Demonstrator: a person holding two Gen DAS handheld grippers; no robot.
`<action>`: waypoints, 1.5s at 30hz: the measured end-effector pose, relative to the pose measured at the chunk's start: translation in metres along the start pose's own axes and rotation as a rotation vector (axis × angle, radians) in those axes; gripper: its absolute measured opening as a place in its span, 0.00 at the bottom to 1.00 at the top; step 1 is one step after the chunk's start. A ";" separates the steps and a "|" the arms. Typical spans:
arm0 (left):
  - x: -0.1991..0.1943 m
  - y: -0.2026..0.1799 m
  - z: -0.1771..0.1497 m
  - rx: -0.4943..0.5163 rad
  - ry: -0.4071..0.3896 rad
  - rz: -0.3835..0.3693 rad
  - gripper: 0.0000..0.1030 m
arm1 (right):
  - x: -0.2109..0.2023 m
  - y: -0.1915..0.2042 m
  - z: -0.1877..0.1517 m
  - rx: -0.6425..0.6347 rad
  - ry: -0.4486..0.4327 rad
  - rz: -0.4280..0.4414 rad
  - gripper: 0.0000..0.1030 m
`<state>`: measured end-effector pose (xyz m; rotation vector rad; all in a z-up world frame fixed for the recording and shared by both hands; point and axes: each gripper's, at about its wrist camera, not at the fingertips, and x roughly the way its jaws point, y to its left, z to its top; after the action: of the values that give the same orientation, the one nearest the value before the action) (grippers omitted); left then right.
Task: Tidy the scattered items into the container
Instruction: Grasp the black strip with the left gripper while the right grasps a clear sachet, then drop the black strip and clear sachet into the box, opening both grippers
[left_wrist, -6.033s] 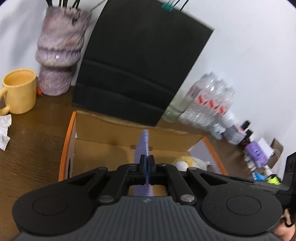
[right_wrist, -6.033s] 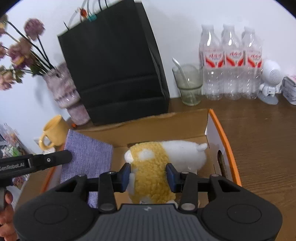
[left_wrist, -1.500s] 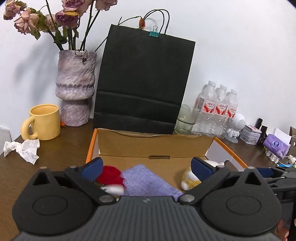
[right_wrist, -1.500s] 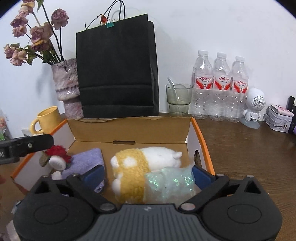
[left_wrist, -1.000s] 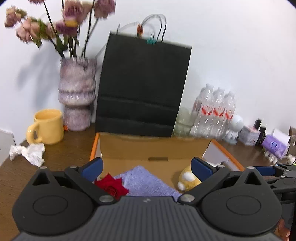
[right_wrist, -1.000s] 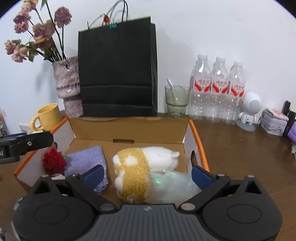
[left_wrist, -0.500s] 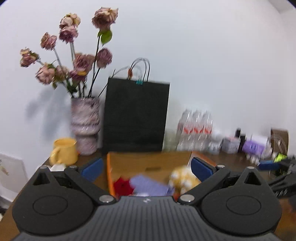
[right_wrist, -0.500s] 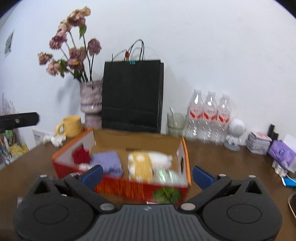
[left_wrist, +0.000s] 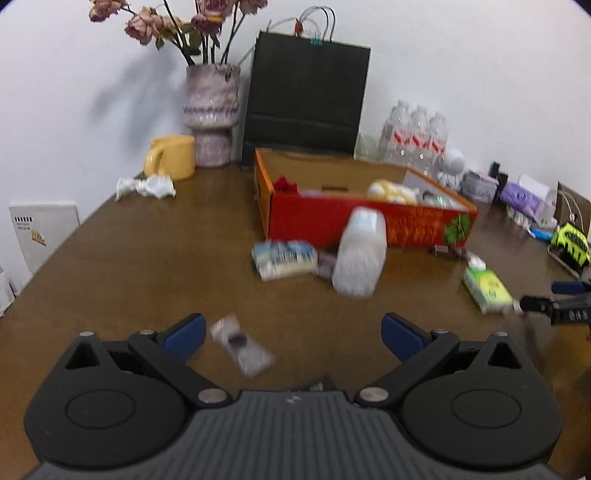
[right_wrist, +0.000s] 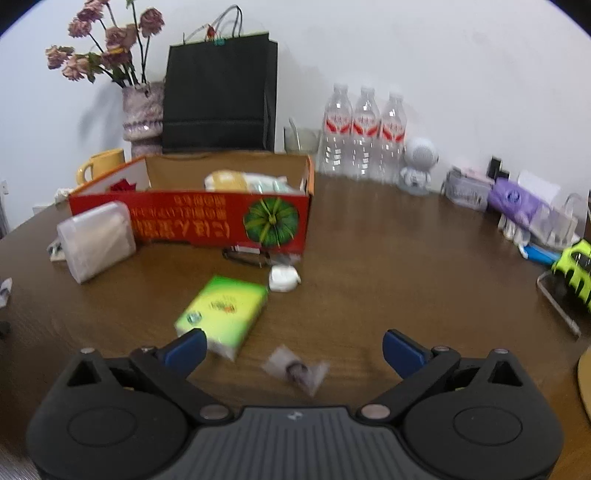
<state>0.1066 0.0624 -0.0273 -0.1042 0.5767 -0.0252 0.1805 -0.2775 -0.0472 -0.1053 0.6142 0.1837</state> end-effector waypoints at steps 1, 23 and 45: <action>-0.002 -0.001 -0.004 0.006 0.007 0.000 1.00 | 0.002 -0.002 -0.002 0.005 0.008 0.005 0.93; 0.007 -0.014 -0.032 0.141 0.053 0.010 0.12 | -0.003 0.001 -0.018 -0.034 0.040 0.138 0.14; 0.005 -0.014 -0.024 0.066 0.000 0.013 0.04 | -0.029 0.017 -0.022 -0.023 -0.018 0.120 0.11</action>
<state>0.0971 0.0464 -0.0487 -0.0362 0.5764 -0.0315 0.1420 -0.2682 -0.0488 -0.0892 0.6013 0.3075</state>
